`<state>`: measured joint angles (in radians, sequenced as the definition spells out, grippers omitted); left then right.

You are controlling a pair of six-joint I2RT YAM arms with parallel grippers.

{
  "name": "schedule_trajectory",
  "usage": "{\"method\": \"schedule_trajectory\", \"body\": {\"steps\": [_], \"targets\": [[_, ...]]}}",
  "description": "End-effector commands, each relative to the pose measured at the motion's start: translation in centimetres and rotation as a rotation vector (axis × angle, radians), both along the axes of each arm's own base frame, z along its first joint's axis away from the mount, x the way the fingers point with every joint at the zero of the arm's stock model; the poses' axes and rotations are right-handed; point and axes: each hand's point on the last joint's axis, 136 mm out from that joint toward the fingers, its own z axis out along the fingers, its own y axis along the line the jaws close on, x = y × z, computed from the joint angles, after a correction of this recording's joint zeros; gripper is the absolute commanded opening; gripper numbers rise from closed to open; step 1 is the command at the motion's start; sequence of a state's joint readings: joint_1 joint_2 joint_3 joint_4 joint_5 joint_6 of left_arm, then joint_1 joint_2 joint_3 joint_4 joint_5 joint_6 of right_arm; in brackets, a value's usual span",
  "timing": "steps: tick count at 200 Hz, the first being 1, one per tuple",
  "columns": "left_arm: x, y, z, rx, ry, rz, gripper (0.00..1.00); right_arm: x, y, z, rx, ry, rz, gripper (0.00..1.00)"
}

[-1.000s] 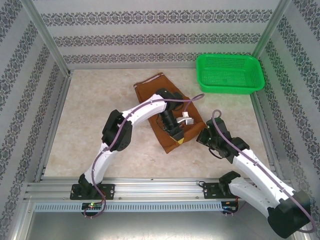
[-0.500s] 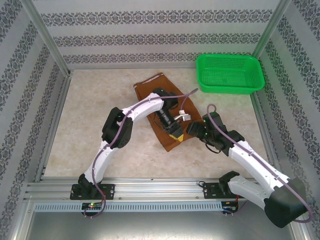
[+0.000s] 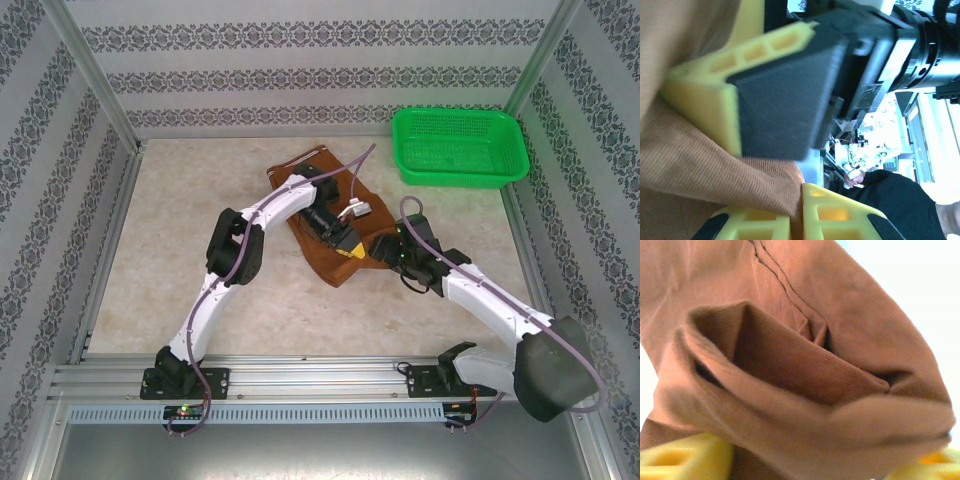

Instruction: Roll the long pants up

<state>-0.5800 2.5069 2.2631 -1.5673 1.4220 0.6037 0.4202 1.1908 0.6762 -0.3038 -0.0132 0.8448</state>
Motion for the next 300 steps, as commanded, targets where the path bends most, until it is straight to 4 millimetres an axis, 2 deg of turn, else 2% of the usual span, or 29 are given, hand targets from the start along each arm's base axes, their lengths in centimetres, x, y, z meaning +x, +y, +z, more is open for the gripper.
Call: {"method": "schedule_trajectory", "body": {"steps": [1, 18, 24, 26, 29, 35, 46, 52, 59, 63, 72, 82, 95, 102, 112, 123, 129, 146, 159, 171, 188, 223, 247, 269, 300], "targets": [[-0.1, 1.0, 3.4, -0.052, 0.138, 0.061, 0.17, 0.1, -1.6, -1.1, -0.061, 0.048, -0.062, 0.0], [1.0, 2.2, 2.2, -0.003, 0.124, 0.073, 0.25, -0.3, -2.8, -0.9, -0.109, 0.042, -0.092, 0.0], [1.4, 2.8, 1.7, 0.019, 0.103, 0.077, 0.38, -0.5, -3.3, -0.8, -0.12, 0.041, -0.101, 0.0], [1.5, 2.9, 1.6, 0.027, 0.096, 0.08, 0.47, -0.5, -3.4, -0.7, -0.123, 0.039, -0.103, 0.0], [1.8, 3.2, 1.0, 0.049, 0.085, 0.085, 0.66, -0.6, -3.6, -0.7, -0.127, 0.04, -0.104, 0.0], [2.3, 3.6, 0.2, 0.1, 0.041, 0.1, 0.88, -0.8, -4.1, -0.6, -0.133, 0.045, -0.113, 0.0], [3.7, 4.3, -2.2, 0.218, -0.062, 0.168, 0.93, -1.2, -4.9, -0.6, -0.136, 0.051, -0.129, 0.0], [4.3, 4.6, -2.7, 0.243, -0.112, 0.194, 0.9, -1.3, -5.1, -0.6, -0.133, 0.049, -0.131, 0.0], [4.5, 4.5, -2.6, 0.229, -0.121, 0.197, 0.7, -1.4, -5.3, -0.7, -0.128, 0.05, -0.133, 0.0], [4.7, 4.4, -2.6, 0.233, -0.115, 0.2, 0.64, -1.5, -5.4, -0.7, -0.126, 0.053, -0.133, 0.0], [5.4, 4.4, -3.7, 0.279, -0.093, 0.212, 0.43, -1.5, -5.4, -0.9, -0.117, 0.054, -0.13, 0.0], [5.4, 4.5, -5.0, 0.329, -0.099, 0.191, 0.37, -1.4, -5.3, -1.0, -0.114, 0.061, -0.127, 0.0], [5.5, 4.7, -6.3, 0.404, -0.15, 0.19, 0.34, -1.0, -4.8, -1.0, -0.102, 0.068, -0.108, 0.0], [5.6, 4.7, -6.6, 0.429, -0.194, 0.202, 0.34, -0.9, -4.7, -0.9, -0.097, 0.072, -0.102, 0.0], [5.9, 4.4, -6.0, 0.409, -0.252, 0.244, 0.34, -0.7, -4.3, -0.7, -0.088, 0.074, -0.09, 0.0], [5.9, 4.0, -4.9, 0.369, -0.294, 0.28, 0.44, -0.5, -4.2, -0.4, -0.095, 0.084, -0.083, 0.0], [5.8, 3.7, -4.4, 0.348, -0.308, 0.289, 0.44, -0.6, -4.4, -0.2, -0.11, 0.097, -0.081, 0.0], [6.0, 3.1, -4.6, 0.352, -0.335, 0.295, 0.45, -1.0, -4.8, 0.7, -0.134, 0.094, -0.072, 0.46], [6.2, 2.5, -5.3, 0.363, -0.317, 0.276, 0.41, -1.3, -4.7, 1.7, -0.114, 0.047, -0.065, 0.58], [6.1, 1.6, -6.1, 0.37, -0.307, 0.236, 0.4, -1.5, -4.6, 2.1, -0.089, 0.016, -0.063, 0.57], [5.7, 0.2, -6.9, 0.372, -0.297, 0.189, 0.42, -1.9, -4.5, 1.6, -0.076, 0.029, -0.065, 0.48], [5.7, -1.2, -7.7, 0.348, -0.273, 0.182, 0.49, -2.6, -3.5, -1.0, -0.044, 0.119, -0.049, 0.47], [5.0, -1.5, -8.2, 0.334, -0.238, 0.157, 0.49, -2.8, -3.3, -1.5, -0.036, 0.119, -0.056, 0.46], [4.3, -1.2, -9.2, 0.369, -0.232, 0.141, 0.48, -2.4, -3.2, -0.7, -0.038, 0.098, -0.053, 0.47], [4.0, -0.6, -9.2, 0.396, -0.262, 0.16, 0.49, -3.1, -4.0, 1.6, -0.094, 0.091, -0.057, 0.57]]}}
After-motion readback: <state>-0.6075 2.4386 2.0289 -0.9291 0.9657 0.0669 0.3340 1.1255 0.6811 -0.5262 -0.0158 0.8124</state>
